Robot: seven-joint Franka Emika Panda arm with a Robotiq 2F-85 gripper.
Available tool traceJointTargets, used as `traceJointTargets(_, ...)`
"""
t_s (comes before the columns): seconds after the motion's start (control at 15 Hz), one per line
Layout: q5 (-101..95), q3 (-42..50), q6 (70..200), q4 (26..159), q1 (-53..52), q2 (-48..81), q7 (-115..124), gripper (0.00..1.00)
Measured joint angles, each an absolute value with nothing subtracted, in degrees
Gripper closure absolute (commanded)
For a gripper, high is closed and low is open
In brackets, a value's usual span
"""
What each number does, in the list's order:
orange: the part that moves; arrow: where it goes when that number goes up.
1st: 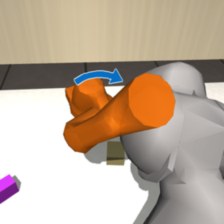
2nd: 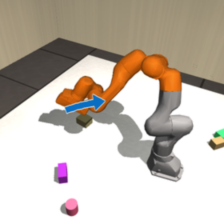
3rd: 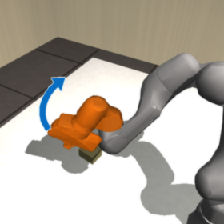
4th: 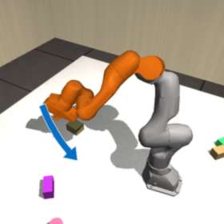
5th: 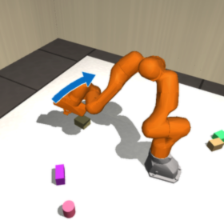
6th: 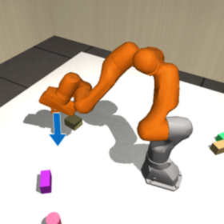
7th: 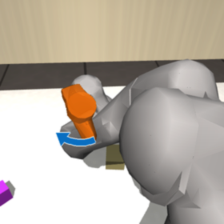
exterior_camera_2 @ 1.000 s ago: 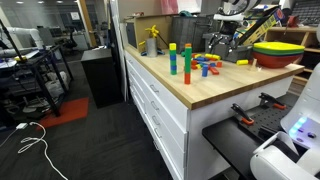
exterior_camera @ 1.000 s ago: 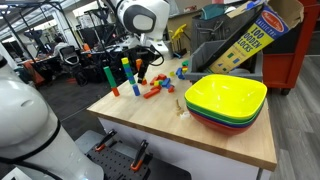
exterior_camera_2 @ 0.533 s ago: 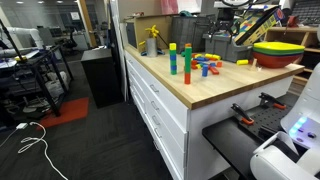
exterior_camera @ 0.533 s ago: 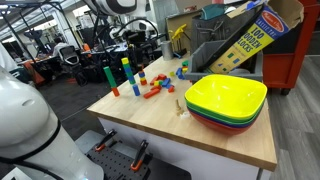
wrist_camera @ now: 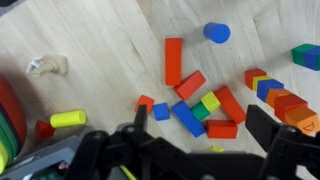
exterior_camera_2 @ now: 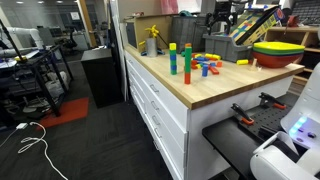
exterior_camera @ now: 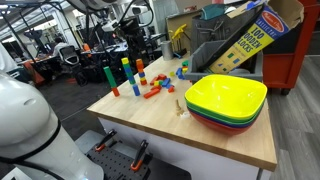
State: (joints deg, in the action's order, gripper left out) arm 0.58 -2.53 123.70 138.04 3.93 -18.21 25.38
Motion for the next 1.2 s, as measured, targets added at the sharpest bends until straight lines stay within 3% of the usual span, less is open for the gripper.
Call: traceJointTargets(1.2, -1.02, -2.67, 125.98, 138.75, 2.68, -18.25, 16.94, 0.0)
